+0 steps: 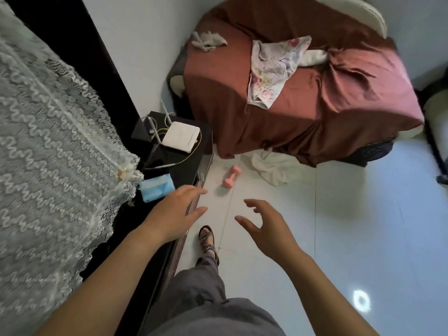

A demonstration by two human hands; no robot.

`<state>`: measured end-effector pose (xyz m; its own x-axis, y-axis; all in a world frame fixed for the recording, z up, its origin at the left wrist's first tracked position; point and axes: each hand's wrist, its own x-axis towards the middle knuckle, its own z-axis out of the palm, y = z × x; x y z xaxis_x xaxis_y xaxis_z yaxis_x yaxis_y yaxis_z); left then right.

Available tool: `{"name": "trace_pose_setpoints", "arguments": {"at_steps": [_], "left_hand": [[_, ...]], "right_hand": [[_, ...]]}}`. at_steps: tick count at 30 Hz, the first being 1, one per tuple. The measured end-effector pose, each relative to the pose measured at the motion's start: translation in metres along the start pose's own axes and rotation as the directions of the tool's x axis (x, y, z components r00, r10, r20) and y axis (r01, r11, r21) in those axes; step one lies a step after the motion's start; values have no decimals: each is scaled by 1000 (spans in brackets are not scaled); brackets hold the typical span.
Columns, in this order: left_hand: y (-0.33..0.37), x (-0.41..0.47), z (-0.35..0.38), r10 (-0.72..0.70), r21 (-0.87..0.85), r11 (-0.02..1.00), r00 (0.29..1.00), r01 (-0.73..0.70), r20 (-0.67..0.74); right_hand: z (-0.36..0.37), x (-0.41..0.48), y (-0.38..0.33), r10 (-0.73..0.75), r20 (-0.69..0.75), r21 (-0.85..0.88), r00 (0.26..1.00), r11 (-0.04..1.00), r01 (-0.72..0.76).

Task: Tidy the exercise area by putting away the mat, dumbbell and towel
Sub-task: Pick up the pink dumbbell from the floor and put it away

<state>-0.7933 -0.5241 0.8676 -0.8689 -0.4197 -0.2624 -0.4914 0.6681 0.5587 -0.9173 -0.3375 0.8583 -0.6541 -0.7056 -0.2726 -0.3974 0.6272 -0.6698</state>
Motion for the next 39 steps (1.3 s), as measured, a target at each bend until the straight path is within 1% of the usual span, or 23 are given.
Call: {"name": "trace_pose_setpoints", "arguments": {"at_steps": [5, 8, 12, 15, 19, 25, 30, 35, 39], "left_hand": [[-12, 107, -42, 21, 30, 999, 999, -22, 35], [-9, 168, -69, 74, 38, 996, 997, -75, 27], [-12, 230, -99, 120, 66, 990, 992, -122, 37], [-13, 264, -111, 98, 69, 993, 994, -101, 41], [-12, 301, -109, 50, 70, 996, 996, -55, 72], [-12, 355, -87, -66, 80, 995, 991, 57, 116], [-24, 425, -39, -159, 56, 987, 978, 153, 136], [-59, 516, 35, -209, 74, 977, 965, 199, 161], [-106, 570, 101, -230, 69, 973, 958, 221, 172]], "right_hand": [[-36, 90, -11, 45, 12, -71, 999, 996, -44], [-58, 142, -17, 59, -22, -92, 998, 994, -61], [-72, 201, -28, 82, -59, -49, 995, 995, -85], [-77, 236, -34, 58, -51, -29, 997, 998, -60], [-83, 285, -29, 42, 7, -27, 999, 999, -41], [-97, 360, 8, 13, 154, -44, 988, 999, -7], [-92, 439, 68, -8, 262, -65, 965, 998, 26], [-49, 526, 145, -25, 341, -90, 940, 994, 59], [2, 583, 211, -32, 342, -116, 939, 990, 76]]}}
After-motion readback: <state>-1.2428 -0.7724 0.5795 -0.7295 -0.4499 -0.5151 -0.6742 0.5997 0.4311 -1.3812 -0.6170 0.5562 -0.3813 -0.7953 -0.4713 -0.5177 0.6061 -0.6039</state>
